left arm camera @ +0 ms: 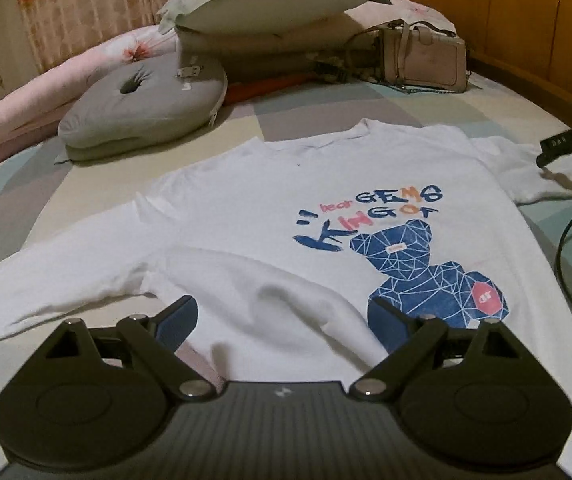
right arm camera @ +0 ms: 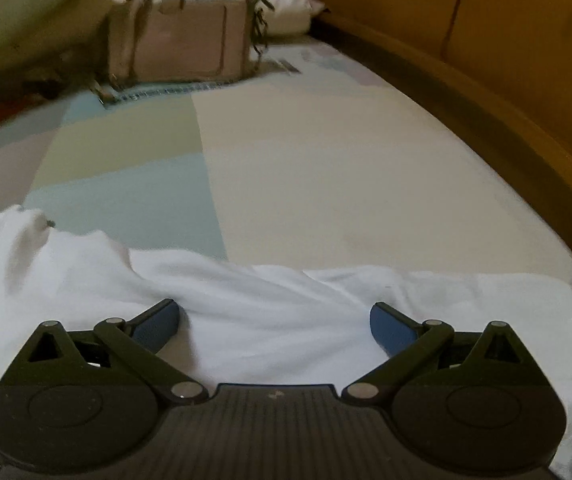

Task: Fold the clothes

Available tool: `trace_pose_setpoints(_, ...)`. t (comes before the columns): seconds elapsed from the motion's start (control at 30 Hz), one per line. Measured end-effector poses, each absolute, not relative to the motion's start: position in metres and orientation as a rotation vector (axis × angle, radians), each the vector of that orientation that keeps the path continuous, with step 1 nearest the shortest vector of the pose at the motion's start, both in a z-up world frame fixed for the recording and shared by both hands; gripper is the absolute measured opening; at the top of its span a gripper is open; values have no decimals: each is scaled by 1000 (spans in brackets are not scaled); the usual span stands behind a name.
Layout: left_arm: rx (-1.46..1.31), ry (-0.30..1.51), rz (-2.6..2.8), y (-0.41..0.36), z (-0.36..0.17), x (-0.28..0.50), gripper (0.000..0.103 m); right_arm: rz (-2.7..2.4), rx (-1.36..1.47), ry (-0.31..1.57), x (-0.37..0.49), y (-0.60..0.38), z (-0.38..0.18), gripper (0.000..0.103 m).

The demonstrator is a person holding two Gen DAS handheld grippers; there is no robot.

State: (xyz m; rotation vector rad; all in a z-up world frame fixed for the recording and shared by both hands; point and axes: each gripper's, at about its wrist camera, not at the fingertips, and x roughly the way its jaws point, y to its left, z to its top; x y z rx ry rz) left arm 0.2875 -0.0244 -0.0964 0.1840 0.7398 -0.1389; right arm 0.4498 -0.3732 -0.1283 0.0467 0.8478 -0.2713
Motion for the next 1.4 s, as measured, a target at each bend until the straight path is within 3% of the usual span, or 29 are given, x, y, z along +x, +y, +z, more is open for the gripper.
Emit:
trace_pose_setpoints(0.27, 205, 725, -148, -26, -93, 285, 92, -65, -65, 879, 495, -297, -127, 103)
trace_pose_setpoints(0.5, 183, 731, -144, -22, -93, 284, 92, -191, 129, 892, 506, -368, -143, 103)
trace_pose_setpoints(0.7, 192, 719, -166, -30, -90, 280, 92, -174, 119, 804, 443, -411, -113, 103)
trace_pose_setpoints(0.9, 192, 710, -193, -38, -84, 272, 92, -352, 14, 853, 392, -475, -141, 103)
trace_pose_setpoints(1.13, 185, 708, -188, -43, -78, 264, 92, -422, 196, 829, 321, -554, -147, 103)
trace_pose_setpoints(1.4, 208, 683, -219, -53, -70, 256, 92, -359, 461, 714, 274, -580, -111, 103)
